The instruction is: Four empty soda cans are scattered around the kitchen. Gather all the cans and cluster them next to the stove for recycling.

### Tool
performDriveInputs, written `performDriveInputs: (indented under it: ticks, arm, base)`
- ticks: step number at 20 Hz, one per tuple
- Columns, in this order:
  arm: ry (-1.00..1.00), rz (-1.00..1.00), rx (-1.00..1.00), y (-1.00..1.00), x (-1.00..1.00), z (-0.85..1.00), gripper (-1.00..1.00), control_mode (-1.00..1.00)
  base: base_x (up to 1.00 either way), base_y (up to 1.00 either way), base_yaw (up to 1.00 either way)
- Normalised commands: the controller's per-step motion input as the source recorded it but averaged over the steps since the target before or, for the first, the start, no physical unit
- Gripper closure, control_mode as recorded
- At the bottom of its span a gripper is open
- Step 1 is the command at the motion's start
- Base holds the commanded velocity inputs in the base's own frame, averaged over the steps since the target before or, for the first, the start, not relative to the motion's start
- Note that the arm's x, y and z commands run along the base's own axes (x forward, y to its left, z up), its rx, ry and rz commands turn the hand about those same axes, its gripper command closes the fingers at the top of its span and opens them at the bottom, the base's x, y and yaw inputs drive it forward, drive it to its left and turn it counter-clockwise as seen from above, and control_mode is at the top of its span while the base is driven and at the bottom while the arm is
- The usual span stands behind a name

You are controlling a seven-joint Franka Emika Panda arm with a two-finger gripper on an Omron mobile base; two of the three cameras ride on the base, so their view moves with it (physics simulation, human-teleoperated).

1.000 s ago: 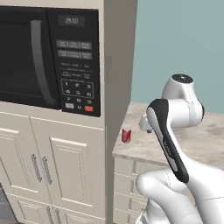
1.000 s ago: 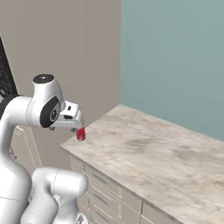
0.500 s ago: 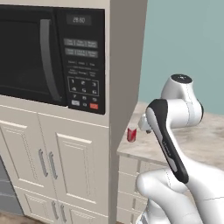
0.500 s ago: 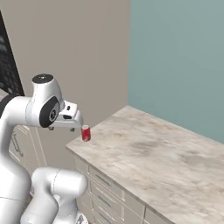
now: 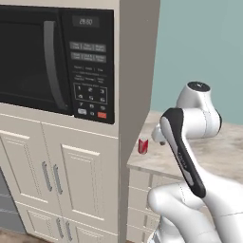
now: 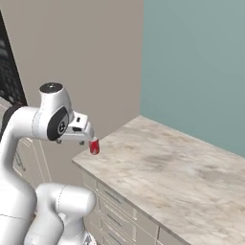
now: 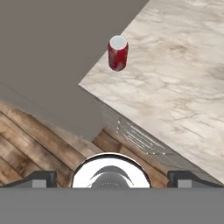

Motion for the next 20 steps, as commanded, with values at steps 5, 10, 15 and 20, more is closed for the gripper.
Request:
performDriveInputs:
  ticks: [5,10,15,20]
  arm:
    - [-0.01,0.20,0.00,-0.04,0.06,-0.26,-1.00,-1.00]
    - [-0.04,0.14,0.00,-0.01,0.29,-0.34,-1.00,-1.00]
    - [-0.01,0.13,-0.04,0.04,0.53,-0.19,-1.00,-1.00]
    - [0.03,0.12,0.04,-0.03,0.59,-0.17,-1.00,-1.00]
  base:
    - [0.00,0.00,0.00]
    - [0.00,0.00,0.00]
    - [0.00,0.00,0.00]
    - [0.00,0.00,0.00]
